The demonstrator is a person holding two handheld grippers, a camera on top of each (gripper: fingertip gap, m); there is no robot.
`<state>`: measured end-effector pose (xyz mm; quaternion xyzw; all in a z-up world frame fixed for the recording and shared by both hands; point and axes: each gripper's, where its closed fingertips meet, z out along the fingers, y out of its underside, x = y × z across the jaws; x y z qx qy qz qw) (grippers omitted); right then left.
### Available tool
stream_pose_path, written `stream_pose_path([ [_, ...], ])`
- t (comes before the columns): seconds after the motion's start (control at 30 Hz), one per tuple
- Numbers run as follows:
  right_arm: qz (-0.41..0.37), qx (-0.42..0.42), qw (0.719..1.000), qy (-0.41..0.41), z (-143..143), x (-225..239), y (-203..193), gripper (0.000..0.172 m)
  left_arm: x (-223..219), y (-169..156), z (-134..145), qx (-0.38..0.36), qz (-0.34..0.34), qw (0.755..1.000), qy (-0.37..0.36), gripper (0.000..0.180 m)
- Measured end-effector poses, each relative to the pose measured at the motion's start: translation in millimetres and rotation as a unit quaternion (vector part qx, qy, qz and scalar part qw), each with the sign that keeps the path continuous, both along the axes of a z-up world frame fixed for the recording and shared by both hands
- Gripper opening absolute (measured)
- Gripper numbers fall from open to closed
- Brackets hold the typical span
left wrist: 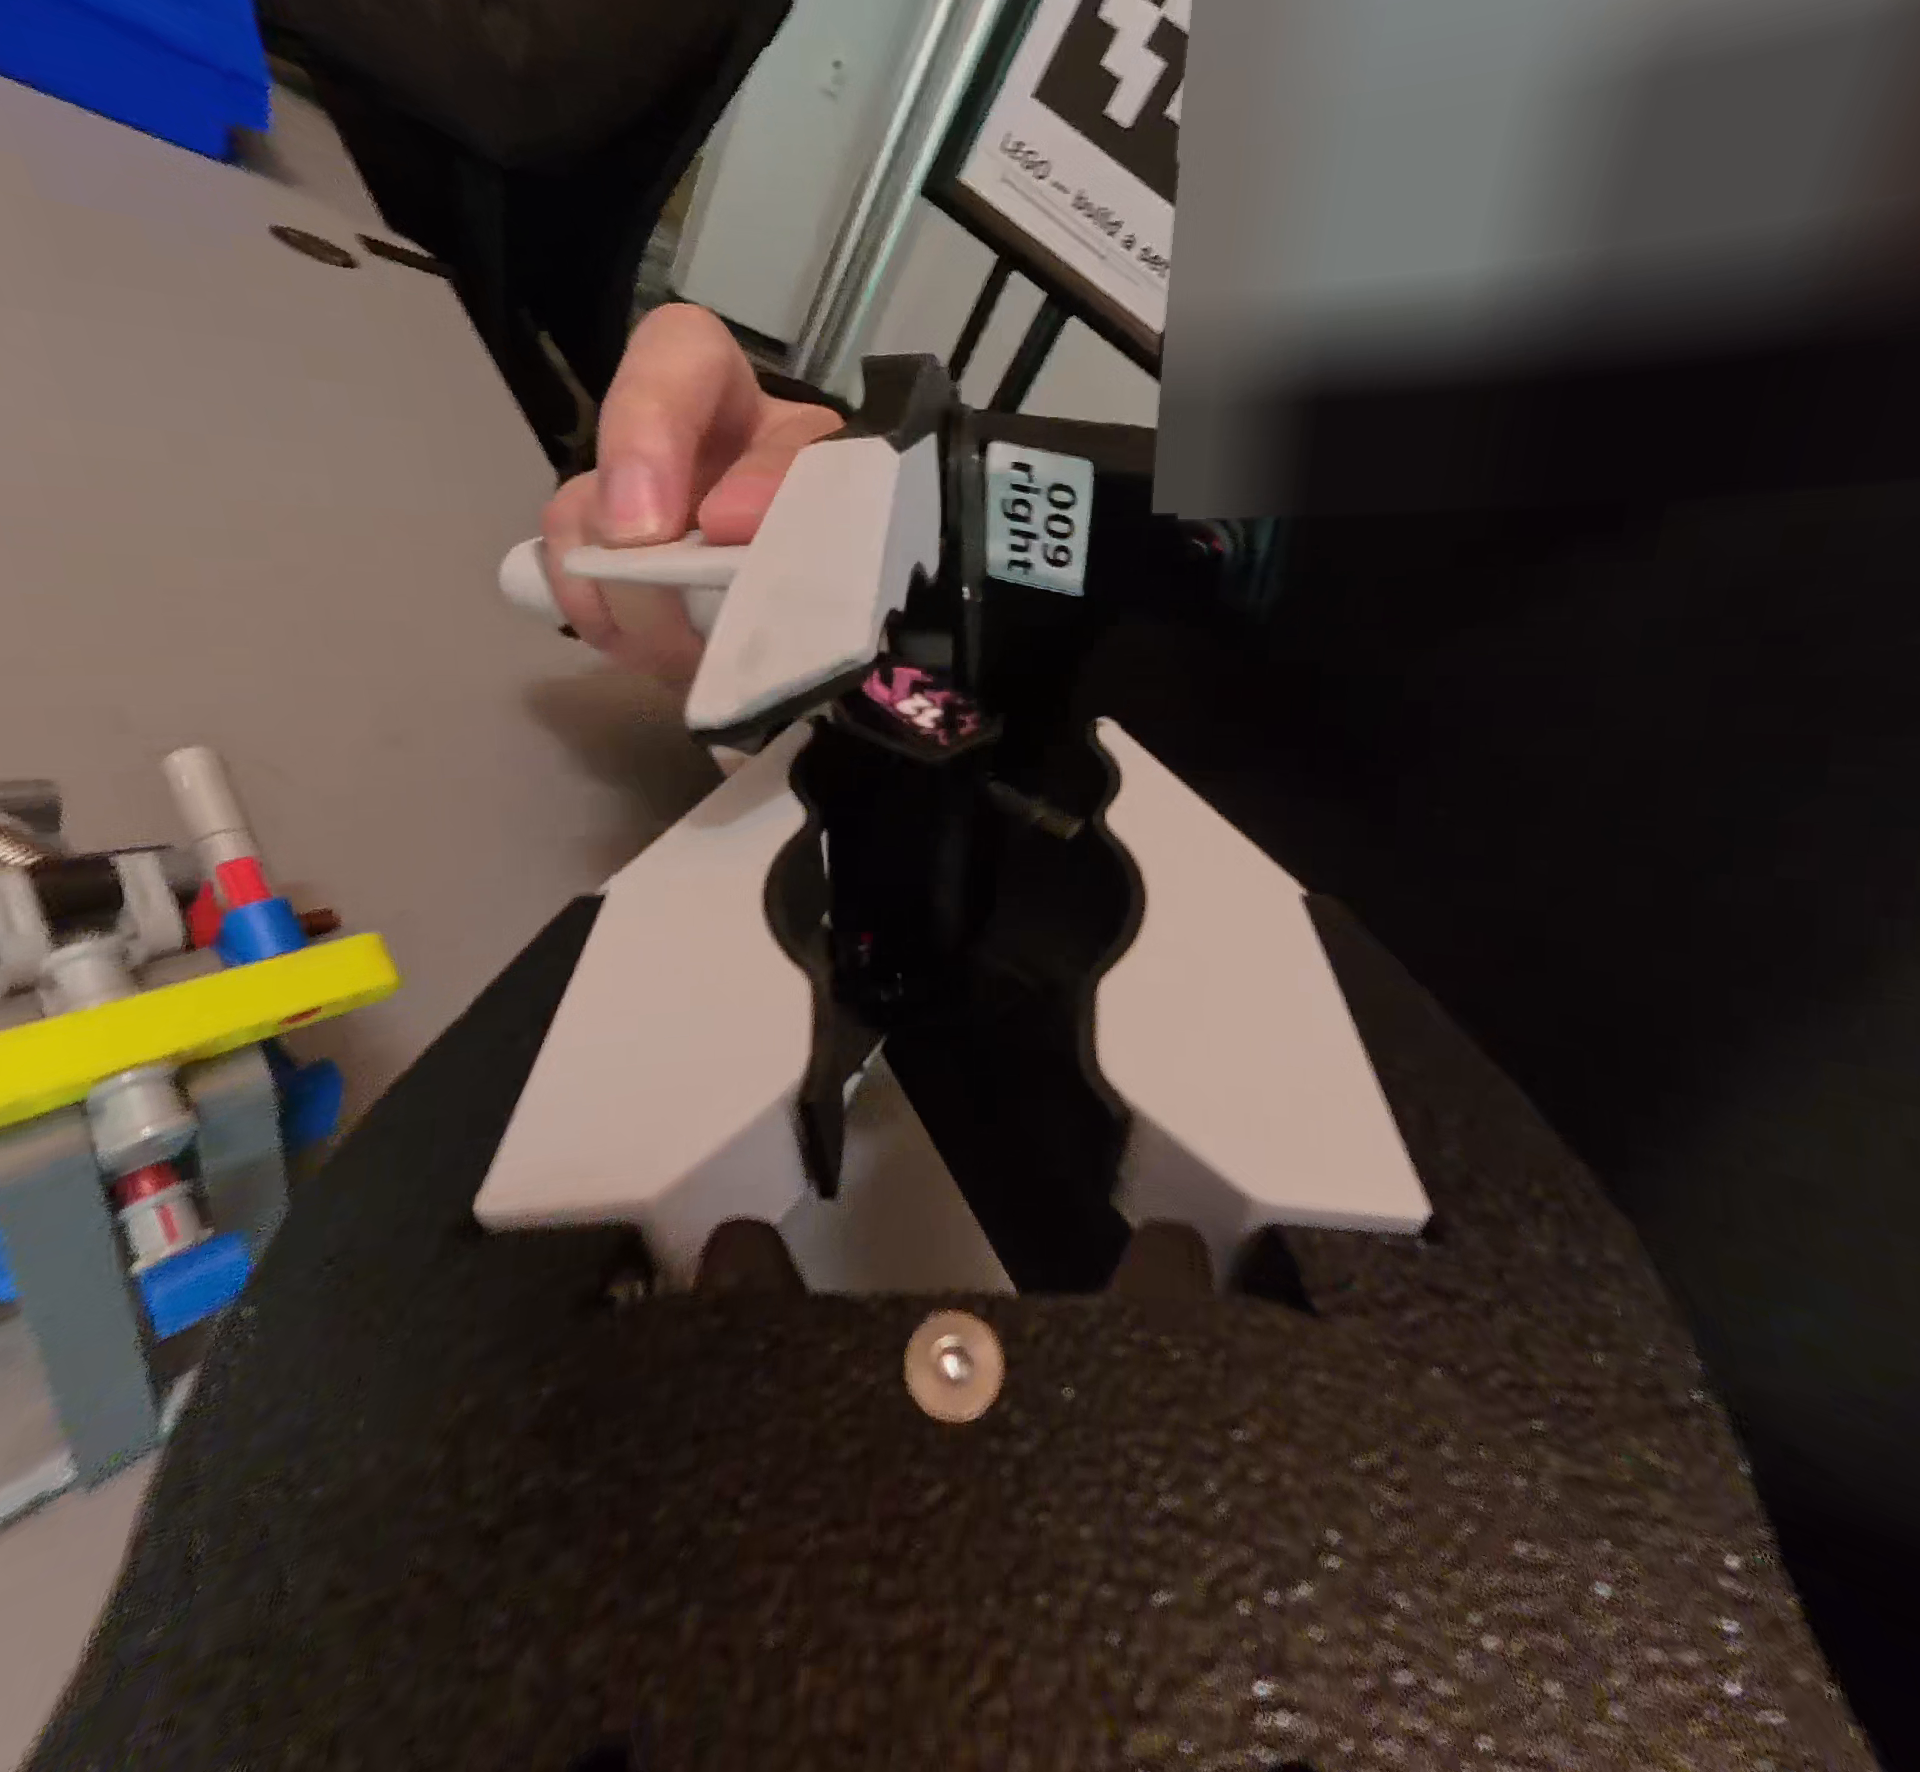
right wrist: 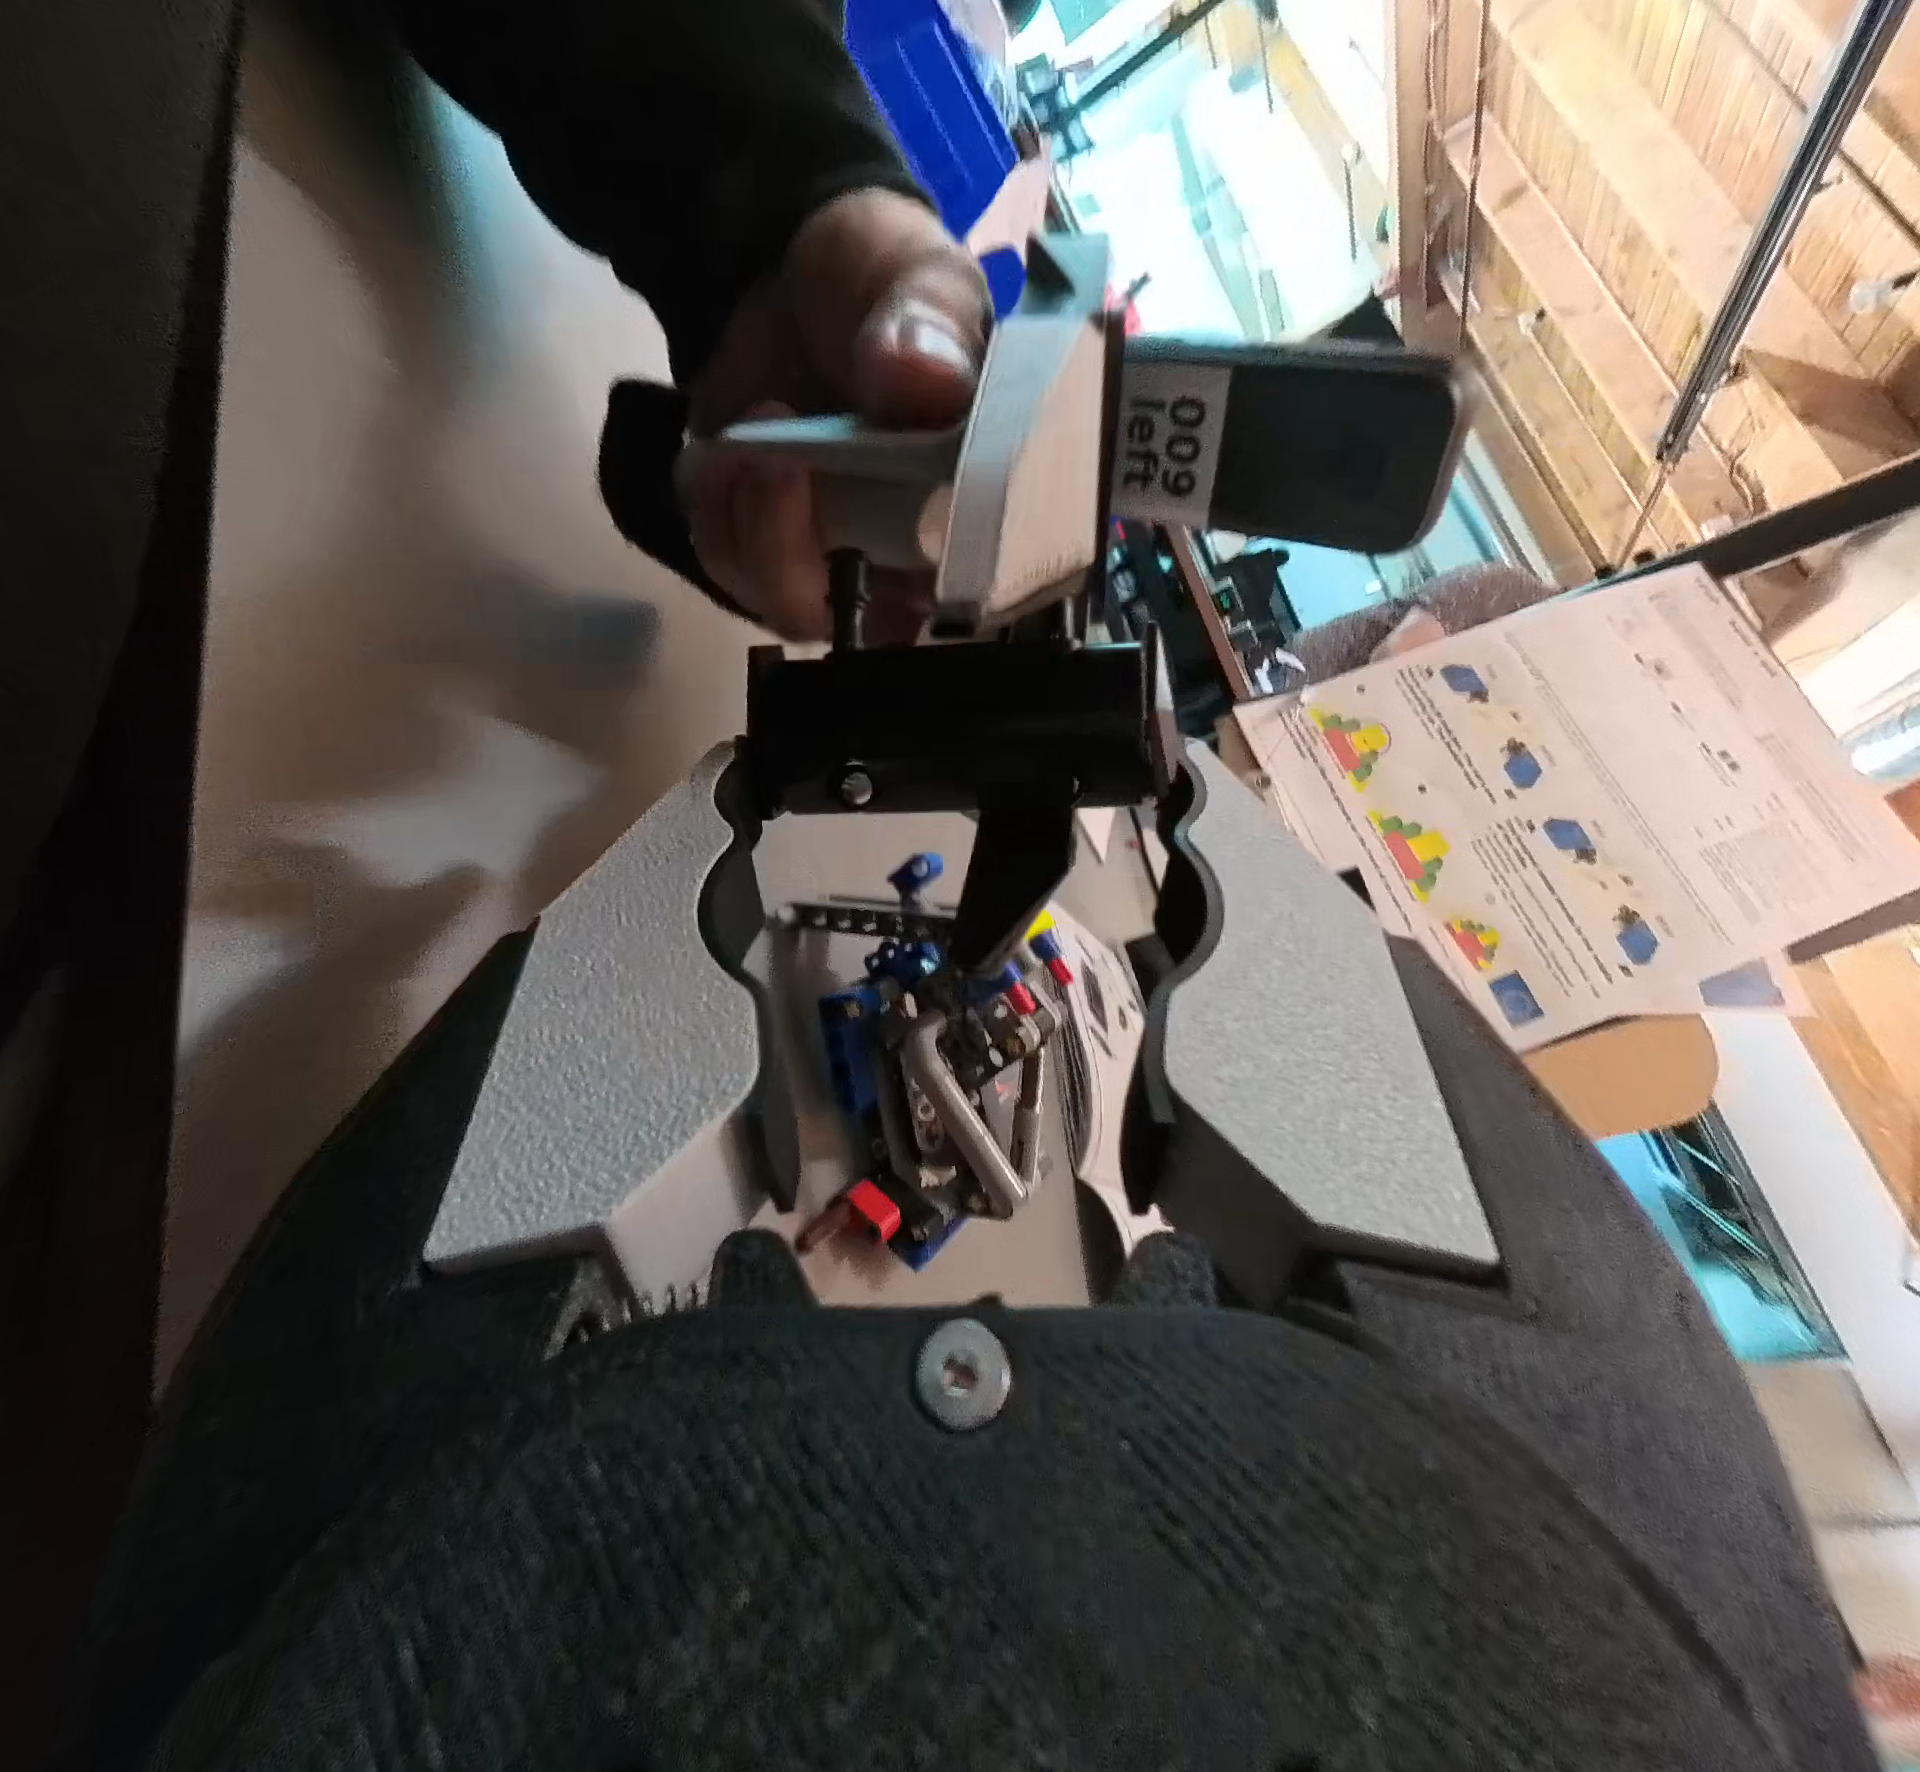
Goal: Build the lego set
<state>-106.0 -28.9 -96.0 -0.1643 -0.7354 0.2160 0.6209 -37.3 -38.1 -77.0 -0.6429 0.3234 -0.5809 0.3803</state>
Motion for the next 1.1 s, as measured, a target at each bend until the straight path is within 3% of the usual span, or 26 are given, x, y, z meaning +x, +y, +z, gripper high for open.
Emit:
stream_pose_path([
  [0.13,0.039,-0.019,0.999,-0.001,1,5,-9,0.075,-1,-16,7,-0.016,-0.068,0.997,-0.041,0.061],
  [0.3,0.071,-0.044,0.996,-0.010,2,8,-18,0.076,-1,-19,7,-0.027,-0.089,0.994,-0.055,0.047],
  [0.47,0.037,-0.047,0.997,-0.043,-7,4,-5,0.076,-4,-1,-9,0.007,-0.019,1.000,0.013,0.046],
  [0.53,0.022,-0.137,0.987,-0.082,-10,7,7,0.075,-13,13,-16,0.056,0.036,0.996,0.055,0.046],
  [0.57,0.009,-0.215,0.972,-0.093,-7,10,19,0.089,-20,20,-16,0.090,0.065,0.991,0.075,0.046],
  [0.6,0.001,-0.320,0.942,-0.099,-2,13,31,0.105,-27,24,-11,0.128,0.090,0.984,0.086,0.046],
  [0.63,0.002,-0.447,0.888,-0.109,4,16,41,0.108,-33,29,-8,0.164,0.118,0.974,0.100,0.046],
  [0.7,0.024,-0.672,0.729,-0.127,13,16,53,0.102,-39,35,-5,0.222,0.144,0.955,0.137,0.046],
  [0.73,0.058,-0.736,0.662,-0.131,17,14,50,0.097,-40,37,-5,0.240,0.152,0.947,0.152,0.046],
  [0.77,0.080,-0.774,0.613,-0.136,17,11,46,0.081,-39,38,-4,0.258,0.157,0.940,0.161,0.046],
  [0.9,0.114,-0.820,0.534,-0.171,15,0,21,0.079,-34,43,2,0.323,0.171,0.910,0.196,0.046],
  [1.1,0.113,-0.856,0.487,-0.131,19,-2,34,0.076,-31,48,2,0.370,0.178,0.881,0.235,0.046],
])
